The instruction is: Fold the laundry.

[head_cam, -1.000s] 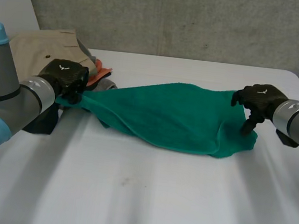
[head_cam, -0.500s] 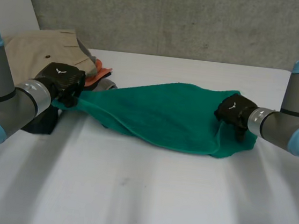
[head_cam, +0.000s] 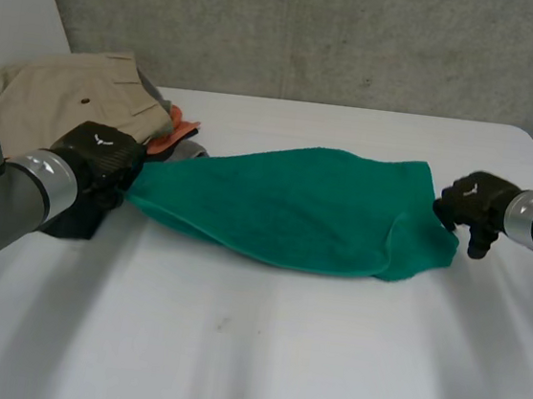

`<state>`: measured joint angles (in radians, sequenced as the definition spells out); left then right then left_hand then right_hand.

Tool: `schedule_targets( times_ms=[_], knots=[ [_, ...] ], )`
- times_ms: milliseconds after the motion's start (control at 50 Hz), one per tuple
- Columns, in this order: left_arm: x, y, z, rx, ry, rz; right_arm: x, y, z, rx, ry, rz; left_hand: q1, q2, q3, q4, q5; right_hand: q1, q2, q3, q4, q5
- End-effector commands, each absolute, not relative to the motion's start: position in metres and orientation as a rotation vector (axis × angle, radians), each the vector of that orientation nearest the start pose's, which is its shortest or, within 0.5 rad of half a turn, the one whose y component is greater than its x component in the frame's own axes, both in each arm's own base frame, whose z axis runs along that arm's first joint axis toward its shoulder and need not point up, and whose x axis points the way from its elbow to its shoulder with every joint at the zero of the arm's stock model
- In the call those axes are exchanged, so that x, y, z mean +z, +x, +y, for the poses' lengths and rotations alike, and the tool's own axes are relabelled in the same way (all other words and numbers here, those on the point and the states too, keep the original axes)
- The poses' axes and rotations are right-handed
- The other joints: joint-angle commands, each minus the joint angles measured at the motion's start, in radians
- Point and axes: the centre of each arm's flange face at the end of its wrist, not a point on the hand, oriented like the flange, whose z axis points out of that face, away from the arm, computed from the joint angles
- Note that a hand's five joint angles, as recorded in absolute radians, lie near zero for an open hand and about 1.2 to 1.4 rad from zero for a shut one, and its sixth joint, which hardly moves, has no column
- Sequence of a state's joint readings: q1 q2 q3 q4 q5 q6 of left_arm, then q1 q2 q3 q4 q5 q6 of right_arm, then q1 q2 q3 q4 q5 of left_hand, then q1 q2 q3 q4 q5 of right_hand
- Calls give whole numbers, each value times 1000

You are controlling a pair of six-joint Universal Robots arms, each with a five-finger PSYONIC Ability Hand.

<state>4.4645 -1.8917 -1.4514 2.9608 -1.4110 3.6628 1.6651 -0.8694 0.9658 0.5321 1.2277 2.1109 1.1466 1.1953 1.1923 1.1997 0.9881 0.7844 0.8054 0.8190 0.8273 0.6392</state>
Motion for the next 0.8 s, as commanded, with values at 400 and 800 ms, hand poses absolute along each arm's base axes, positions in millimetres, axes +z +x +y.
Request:
schedule_targets(
  times_ms=[400, 800],
  knots=[
    [271, -234, -326, -1978, 924, 2239, 146, 271, -394, -1569, -1753, 2079, 250, 201, 204, 197, 234, -78, -100, -113, -121, -108],
    [255, -225, -312, -1864, 953, 2323, 175, 213, -378, -1387, -1670, 2290, 250, 201, 204, 197, 234, 612, 591, 577, 569, 583]
  ],
)
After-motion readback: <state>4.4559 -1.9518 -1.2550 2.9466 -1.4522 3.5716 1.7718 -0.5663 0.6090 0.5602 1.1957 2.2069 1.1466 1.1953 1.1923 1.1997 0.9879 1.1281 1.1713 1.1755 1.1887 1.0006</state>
